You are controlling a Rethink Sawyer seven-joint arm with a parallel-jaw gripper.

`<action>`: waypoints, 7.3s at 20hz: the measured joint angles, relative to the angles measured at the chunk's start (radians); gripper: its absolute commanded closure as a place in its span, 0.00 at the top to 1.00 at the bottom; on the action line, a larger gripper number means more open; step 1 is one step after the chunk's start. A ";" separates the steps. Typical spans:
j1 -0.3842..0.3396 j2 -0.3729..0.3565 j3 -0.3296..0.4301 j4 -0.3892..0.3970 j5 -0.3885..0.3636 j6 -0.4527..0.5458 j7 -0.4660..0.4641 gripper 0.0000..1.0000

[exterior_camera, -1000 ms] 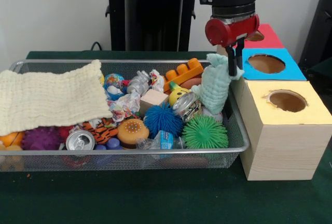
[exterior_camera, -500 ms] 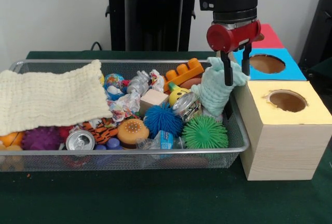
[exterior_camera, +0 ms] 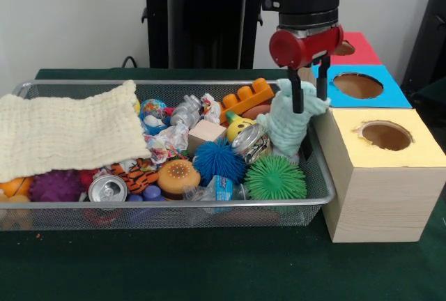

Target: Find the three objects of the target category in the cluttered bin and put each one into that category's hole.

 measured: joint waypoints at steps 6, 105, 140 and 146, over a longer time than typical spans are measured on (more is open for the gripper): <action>-0.097 0.000 0.051 0.006 -0.003 0.023 -0.044 1.00; 0.120 0.198 -0.596 0.108 -0.254 -0.536 -0.195 0.00; -0.096 0.002 -0.313 0.357 -0.056 -0.308 -0.195 0.00; -0.130 -0.065 -0.237 0.425 0.027 -0.267 -0.195 0.00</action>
